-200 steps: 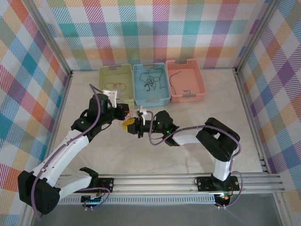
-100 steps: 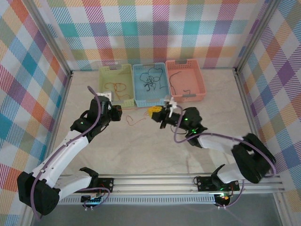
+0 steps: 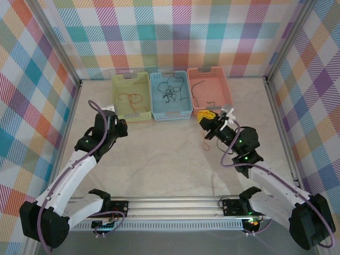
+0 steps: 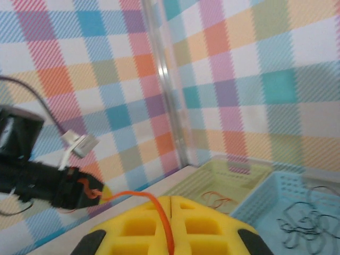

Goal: Untangle the cables

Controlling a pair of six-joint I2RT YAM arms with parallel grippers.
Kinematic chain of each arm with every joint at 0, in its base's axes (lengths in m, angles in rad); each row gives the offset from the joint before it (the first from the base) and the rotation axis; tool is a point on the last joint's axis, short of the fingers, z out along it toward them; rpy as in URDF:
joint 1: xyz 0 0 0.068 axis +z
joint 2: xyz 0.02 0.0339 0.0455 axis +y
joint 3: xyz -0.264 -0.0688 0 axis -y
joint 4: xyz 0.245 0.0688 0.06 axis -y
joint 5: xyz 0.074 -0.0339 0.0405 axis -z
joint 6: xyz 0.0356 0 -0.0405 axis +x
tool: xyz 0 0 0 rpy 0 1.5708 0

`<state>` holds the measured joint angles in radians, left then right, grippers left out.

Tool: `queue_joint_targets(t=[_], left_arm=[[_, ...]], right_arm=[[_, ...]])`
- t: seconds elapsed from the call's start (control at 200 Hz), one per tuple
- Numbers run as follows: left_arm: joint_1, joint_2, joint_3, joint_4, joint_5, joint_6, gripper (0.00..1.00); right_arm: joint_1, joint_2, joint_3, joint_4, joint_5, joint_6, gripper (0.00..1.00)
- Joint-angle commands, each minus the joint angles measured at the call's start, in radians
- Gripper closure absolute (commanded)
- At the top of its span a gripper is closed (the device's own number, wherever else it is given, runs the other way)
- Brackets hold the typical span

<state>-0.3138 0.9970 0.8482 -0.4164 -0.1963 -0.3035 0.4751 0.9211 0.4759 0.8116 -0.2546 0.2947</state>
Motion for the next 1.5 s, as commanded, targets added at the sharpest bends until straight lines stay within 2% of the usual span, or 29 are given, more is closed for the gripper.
queue_joint_targets(t=[0.0, 0.175, 0.265, 0.45, 0.7, 0.75, 0.795, 0.84, 0.875, 0.945, 1.105, 1.24, 1.495], left_arm=[[0.02, -0.019, -0.024, -0.003, -0.016, -0.02, 0.75], [0.044, -0.03, -0.042, -0.003, -0.032, -0.028, 0.74], [0.05, -0.036, -0.053, -0.003, -0.052, -0.037, 0.68], [0.062, -0.039, -0.072, -0.002, -0.07, -0.05, 0.67], [0.079, -0.06, -0.096, 0.01, -0.073, -0.067, 0.66], [0.083, -0.061, -0.103, 0.013, -0.072, -0.075, 0.63], [0.086, -0.063, -0.111, 0.022, -0.062, -0.081, 0.54], [0.088, -0.065, -0.122, 0.031, -0.049, -0.09, 0.43], [0.09, -0.068, -0.131, 0.039, -0.038, -0.097, 0.39], [0.091, -0.079, -0.148, 0.059, -0.004, -0.11, 0.38], [0.092, -0.116, -0.177, 0.101, 0.067, -0.139, 0.36], [0.093, -0.139, -0.195, 0.097, 0.058, -0.161, 0.33], [0.093, -0.208, -0.231, 0.08, 0.046, -0.2, 0.28]], right_arm=[[-0.035, -0.042, -0.017, -0.046, 0.083, 0.015, 1.0], [-0.076, -0.065, -0.013, -0.081, 0.101, 0.045, 1.0], [-0.111, -0.088, -0.01, -0.101, 0.138, 0.07, 1.0], [-0.206, -0.124, 0.012, -0.156, 0.188, 0.148, 1.0], [-0.236, -0.094, 0.054, -0.173, 0.122, 0.165, 1.0], [-0.236, -0.078, 0.07, -0.173, 0.106, 0.174, 1.0], [-0.236, -0.052, 0.097, -0.17, 0.067, 0.189, 1.0], [-0.236, -0.022, 0.135, -0.169, 0.029, 0.213, 1.0], [-0.234, 0.003, 0.17, -0.17, -0.005, 0.226, 1.0], [-0.214, 0.053, 0.247, -0.173, -0.059, 0.239, 1.0], [-0.121, 0.196, 0.474, -0.265, -0.074, 0.218, 1.0], [-0.037, 0.35, 0.7, -0.321, -0.067, 0.194, 1.0], [0.081, 0.755, 1.156, -0.348, -0.096, 0.175, 1.0]])
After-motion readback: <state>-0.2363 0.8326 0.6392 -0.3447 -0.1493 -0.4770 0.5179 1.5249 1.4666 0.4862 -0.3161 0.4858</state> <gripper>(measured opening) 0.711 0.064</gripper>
